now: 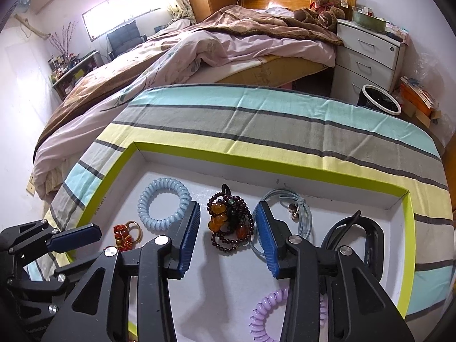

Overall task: Organize jewelry
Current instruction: 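Carry the bead bracelet and red tassel into the box, opening both grippers, then move both grippers back and close the right on the black cord hair tie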

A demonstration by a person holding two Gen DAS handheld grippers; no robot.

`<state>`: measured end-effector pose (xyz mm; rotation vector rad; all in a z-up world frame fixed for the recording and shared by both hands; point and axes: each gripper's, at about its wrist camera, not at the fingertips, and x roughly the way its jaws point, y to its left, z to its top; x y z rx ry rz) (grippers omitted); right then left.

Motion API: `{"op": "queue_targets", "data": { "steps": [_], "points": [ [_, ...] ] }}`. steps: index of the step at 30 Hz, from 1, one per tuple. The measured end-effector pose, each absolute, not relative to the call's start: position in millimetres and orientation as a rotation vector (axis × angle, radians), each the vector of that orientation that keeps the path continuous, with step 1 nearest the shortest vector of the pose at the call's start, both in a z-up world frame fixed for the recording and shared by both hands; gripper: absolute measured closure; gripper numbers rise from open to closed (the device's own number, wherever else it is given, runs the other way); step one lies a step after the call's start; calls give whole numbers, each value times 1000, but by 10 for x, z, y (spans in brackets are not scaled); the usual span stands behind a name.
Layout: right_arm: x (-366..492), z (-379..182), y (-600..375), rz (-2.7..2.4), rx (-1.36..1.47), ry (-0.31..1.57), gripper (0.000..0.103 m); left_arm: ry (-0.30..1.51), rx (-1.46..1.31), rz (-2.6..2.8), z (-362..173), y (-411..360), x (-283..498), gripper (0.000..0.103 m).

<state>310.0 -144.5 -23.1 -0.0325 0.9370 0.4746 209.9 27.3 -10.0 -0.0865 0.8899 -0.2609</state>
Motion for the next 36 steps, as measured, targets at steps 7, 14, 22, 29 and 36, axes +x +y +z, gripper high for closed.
{"op": "queue_targets", "data": {
  "steps": [7,14,22,29,36],
  "points": [
    [3019,-149,-1480,479,-12,915,58,866,-82,-255,20,248,1998,61],
    [2784,67,-1555,492,7,859,56,830,-70,-263,176,192,1771,59],
    [2379,300,-1754,473,23,792,56,814,-50,-263,265,143,1504,59],
    [2047,290,-1992,424,38,787,56,811,-68,-276,265,155,1329,59],
    [1780,110,-2273,357,49,822,56,826,-89,-305,173,157,1217,59]
  ]
}}
